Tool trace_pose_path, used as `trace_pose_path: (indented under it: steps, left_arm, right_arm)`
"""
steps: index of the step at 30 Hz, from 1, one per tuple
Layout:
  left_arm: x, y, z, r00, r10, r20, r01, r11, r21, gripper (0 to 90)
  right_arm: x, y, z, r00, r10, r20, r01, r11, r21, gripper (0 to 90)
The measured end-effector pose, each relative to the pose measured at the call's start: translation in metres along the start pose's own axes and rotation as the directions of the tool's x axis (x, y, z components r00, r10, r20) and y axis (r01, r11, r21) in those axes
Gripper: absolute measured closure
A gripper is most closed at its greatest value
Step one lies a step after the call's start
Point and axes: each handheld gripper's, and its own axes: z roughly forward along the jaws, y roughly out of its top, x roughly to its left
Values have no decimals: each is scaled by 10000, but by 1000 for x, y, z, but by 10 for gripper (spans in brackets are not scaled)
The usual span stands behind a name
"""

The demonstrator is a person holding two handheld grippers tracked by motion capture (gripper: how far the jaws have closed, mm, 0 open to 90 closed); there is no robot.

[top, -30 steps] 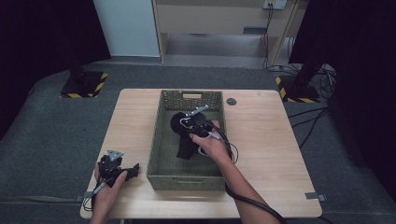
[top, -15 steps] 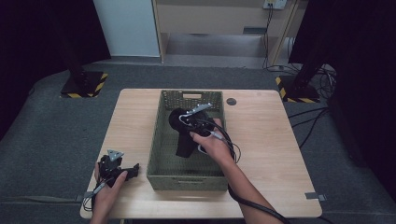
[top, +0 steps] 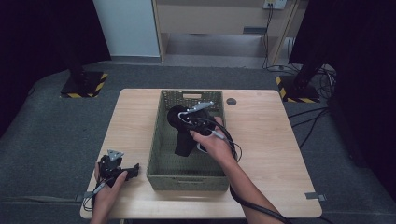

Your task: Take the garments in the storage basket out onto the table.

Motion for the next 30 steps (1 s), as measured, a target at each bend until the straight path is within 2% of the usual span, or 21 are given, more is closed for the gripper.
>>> trace_pose_path:
  steps: [30]
  left_arm:
    - [0, 0, 0, 10000, 4, 2, -4, 10000, 4, 0]
  right_arm:
    - [-3, 14, -27, 9999, 19, 136, -12, 9988, -481, 602]
